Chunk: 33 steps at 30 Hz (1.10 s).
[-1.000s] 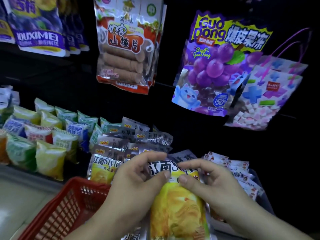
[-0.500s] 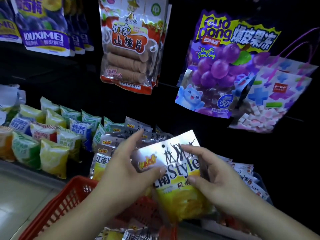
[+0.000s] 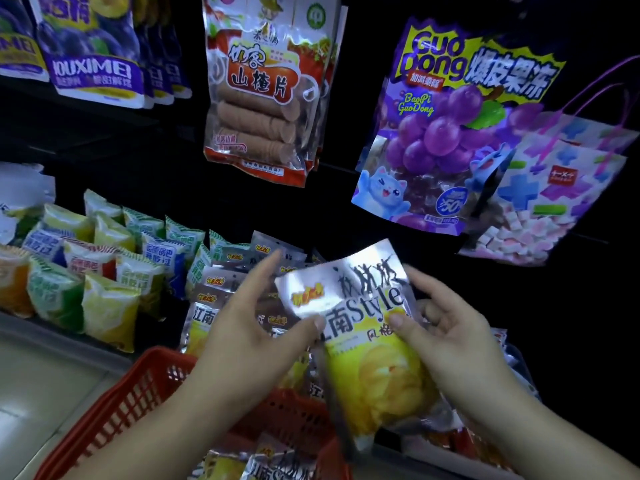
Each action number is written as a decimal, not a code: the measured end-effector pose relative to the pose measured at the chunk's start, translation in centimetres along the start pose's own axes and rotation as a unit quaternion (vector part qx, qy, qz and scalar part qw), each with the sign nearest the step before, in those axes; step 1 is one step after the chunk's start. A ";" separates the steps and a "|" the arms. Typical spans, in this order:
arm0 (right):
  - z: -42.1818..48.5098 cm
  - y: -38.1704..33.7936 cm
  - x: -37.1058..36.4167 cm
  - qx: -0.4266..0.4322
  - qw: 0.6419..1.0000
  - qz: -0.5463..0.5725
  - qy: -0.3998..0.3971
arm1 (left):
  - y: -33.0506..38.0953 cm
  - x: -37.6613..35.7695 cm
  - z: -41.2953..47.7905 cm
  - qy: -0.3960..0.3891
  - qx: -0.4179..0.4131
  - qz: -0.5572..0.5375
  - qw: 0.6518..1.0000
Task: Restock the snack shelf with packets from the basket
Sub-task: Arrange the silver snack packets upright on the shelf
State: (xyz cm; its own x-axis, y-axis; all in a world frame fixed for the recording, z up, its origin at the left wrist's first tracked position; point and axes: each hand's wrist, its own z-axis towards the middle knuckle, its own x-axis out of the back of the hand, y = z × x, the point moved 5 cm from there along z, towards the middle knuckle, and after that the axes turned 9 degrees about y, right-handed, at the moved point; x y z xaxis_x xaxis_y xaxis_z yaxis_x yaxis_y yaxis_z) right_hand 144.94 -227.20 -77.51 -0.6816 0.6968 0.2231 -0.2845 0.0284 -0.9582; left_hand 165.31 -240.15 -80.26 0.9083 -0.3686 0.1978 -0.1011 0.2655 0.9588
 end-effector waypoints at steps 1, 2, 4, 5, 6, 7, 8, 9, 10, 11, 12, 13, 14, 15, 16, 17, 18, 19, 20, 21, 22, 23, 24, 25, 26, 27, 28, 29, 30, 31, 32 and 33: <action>0.0 0.2 0.0 -0.017 1.000 0.016 0.007 | -0.2 -0.5 -0.4 -0.022 0.057 -0.074 0.995; -0.1 0.2 -0.2 -0.022 0.999 0.023 0.010 | -0.2 -1.2 -0.8 -0.041 0.100 -0.124 0.986; -0.3 0.1 -0.6 -0.020 1.000 0.015 -0.007 | 0.3 -1.6 -1.2 -0.032 0.113 -0.136 0.984; -0.5 0.0 -0.9 -0.032 0.999 0.012 -0.035 | 0.6 -1.5 -1.1 -0.012 0.099 -0.126 0.987; -0.7 0.1 -1.3 -0.055 0.995 0.016 -0.079 | 0.7 -1.2 -0.9 0.008 0.085 -0.117 0.989; -1.0 0.2 -1.7 -0.082 0.988 0.030 -0.127 | 0.8 -1.0 -0.8 0.024 0.074 -0.115 0.990; -1.4 0.4 -2.0 -0.097 0.981 0.039 -0.164 | 0.7 -0.7 -0.6 0.039 0.073 -0.116 0.990; -1.6 0.5 -2.1 -0.098 0.979 0.035 -0.174 | 0.8 -0.5 -0.6 0.050 0.080 -0.122 0.988; -1.6 0.5 -2.0 -0.081 0.984 0.017 -0.159 | 0.6 -0.5 -0.6 0.051 0.089 -0.128 0.986; -1.3 0.4 -1.8 -0.061 0.990 -0.005 -0.128 | 0.7 -0.7 -0.6 0.036 0.096 -0.131 0.986; -1.0 0.4 -1.5 -0.051 0.994 -0.014 -0.096 | 0.6 -1.1 -0.8 0.005 0.104 -0.128 0.986; -0.7 0.5 -1.3 -0.057 0.996 -0.002 -0.065 | 0.7 -1.6 -1.0 -0.037 0.110 -0.122 0.986; -0.5 0.8 -1.0 -0.070 0.997 0.016 -0.039 | 0.6 -2.1 -1.2 -0.078 0.114 -0.106 0.985; -0.3 0.8 -0.7 -0.078 0.996 0.026 -0.020 | 0.6 -2.4 -1.4 -0.103 0.116 -0.090 0.984; -0.1 0.8 -0.5 -0.080 0.996 0.029 -0.012 | 0.4 -2.4 -1.5 -0.111 0.121 -0.076 0.983; -0.2 0.8 -0.5 -0.084 0.996 0.037 -0.023 | 0.2 -2.4 -1.5 -0.102 0.127 -0.071 0.984; -0.3 0.8 -0.6 -0.093 0.993 0.049 -0.049 | -0.1 -2.1 -1.4 -0.084 0.131 -0.074 0.985; -0.5 0.8 -1.0 -0.108 0.989 0.054 -0.083 | -0.2 -1.8 -1.2 -0.060 0.130 -0.079 0.986; -0.8 0.9 -1.3 -0.117 0.985 0.051 -0.119 | -0.1 -1.4 -1.0 -0.038 0.129 -0.076 0.988; -1.1 0.9 -1.6 -0.119 0.982 0.043 -0.139 | 0.1 -1.2 -1.0 -0.026 0.124 -0.075 0.989; -1.1 1.1 -1.6 -0.116 0.983 0.035 -0.138 | 0.1 -1.2 -1.0 -0.027 0.125 -0.083 0.988; -1.0 1.2 -1.5 -0.116 0.986 0.032 -0.117 | 0.1 -1.4 -1.1 -0.038 0.128 -0.105 0.985; -0.8 1.3 -1.2 -0.119 0.988 0.035 -0.093 | 0.1 -1.7 -1.3 -0.057 0.133 -0.125 0.982; -0.6 1.5 -0.9 -0.127 0.988 0.041 -0.076 | 0.4 -2.0 -1.5 -0.076 0.133 -0.133 0.979; -0.5 1.8 -0.7 -0.132 0.987 0.047 -0.075 | 0.4 -2.2 -1.6 -0.080 0.130 -0.130 0.980; -0.5 1.8 -0.6 -0.128 0.987 0.041 -0.093 | 0.3 -2.3 -1.7 -0.073 0.126 -0.121 0.982; -0.5 2.3 -0.7 -0.122 0.985 0.018 -0.123 | 0.1 -2.2 -1.6 -0.053 0.126 -0.114 0.984; -0.6 2.6 -0.8 -0.115 0.981 -0.020 -0.155 | -0.2 -2.0 -1.5 -0.035 0.130 -0.109 0.985; -0.7 2.9 -0.7 -0.114 0.978 -0.049 -0.170 | -0.6 -1.7 -1.4 -0.021 0.137 -0.103 0.985; -0.6 3.0 -0.7 -0.112 0.977 -0.069 -0.165 | -1.0 -1.4 -1.3 -0.008 0.139 -0.099 0.985; -0.5 3.0 -0.5 -0.103 0.980 -0.086 -0.144 | -1.3 -1.2 -1.2 0.004 0.135 -0.092 0.987; -0.3 2.5 -0.2 -0.078 0.985 -0.106 -0.112 | -1.5 -1.2 -1.3 0.009 0.121 -0.078 0.990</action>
State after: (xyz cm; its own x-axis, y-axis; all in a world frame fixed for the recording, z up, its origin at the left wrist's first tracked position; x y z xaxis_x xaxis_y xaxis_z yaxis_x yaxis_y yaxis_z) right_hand 144.57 -227.04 -80.05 -0.7549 0.4878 0.4385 -0.3418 0.2780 -0.8977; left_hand 164.89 -238.97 -82.22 0.9273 -0.3720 0.0421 -0.0513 -0.0147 0.9986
